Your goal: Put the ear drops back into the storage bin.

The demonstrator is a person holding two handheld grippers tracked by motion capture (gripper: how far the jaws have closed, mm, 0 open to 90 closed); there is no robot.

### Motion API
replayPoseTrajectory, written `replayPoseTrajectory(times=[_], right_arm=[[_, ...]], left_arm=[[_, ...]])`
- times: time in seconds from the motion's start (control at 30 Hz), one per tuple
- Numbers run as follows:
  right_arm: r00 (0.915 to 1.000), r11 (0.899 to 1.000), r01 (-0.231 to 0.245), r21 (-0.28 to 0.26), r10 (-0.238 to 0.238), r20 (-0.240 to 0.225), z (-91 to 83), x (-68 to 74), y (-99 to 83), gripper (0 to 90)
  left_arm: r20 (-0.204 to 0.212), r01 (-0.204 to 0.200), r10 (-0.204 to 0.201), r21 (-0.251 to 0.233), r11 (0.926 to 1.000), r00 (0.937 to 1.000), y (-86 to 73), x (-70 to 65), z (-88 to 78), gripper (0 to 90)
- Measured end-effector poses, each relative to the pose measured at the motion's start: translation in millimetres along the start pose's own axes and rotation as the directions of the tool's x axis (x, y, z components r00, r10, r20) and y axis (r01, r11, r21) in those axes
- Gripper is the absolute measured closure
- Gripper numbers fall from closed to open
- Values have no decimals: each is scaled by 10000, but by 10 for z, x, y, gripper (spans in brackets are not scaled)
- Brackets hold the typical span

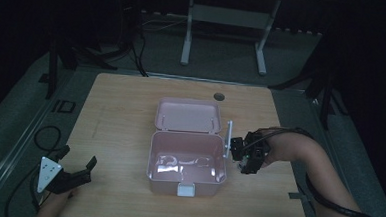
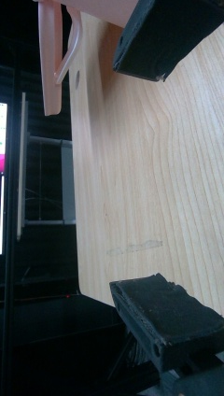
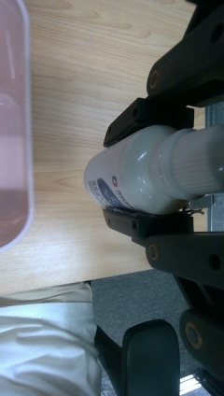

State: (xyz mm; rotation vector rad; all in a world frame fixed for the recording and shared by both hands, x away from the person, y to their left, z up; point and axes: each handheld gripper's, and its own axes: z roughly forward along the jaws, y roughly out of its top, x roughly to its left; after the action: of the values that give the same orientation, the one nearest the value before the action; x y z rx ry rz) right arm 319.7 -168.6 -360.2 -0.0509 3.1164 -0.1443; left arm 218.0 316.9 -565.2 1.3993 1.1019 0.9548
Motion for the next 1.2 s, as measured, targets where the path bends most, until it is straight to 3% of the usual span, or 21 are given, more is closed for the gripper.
replayPoseTrajectory(times=[0.27,0.5,0.9,1.2], right_arm=[[9992,9995,193,-253,-184,352,-142,-44,188,596],[9989,9989,401,-255,-395,250,-132,-49,376,596],[9966,9962,814,-321,-811,106,18,-97,639,596],[9967,9959,801,-411,-795,149,197,-137,766,595]], left_arm=[[7,20,-20,-1,10000,10000,0,2,0,4],[18,35,-35,-1,10000,10000,0,3,0,4],[18,32,-32,-2,10000,10000,0,3,0,4],[19,36,-36,-6,10000,10000,0,3,1,4]])
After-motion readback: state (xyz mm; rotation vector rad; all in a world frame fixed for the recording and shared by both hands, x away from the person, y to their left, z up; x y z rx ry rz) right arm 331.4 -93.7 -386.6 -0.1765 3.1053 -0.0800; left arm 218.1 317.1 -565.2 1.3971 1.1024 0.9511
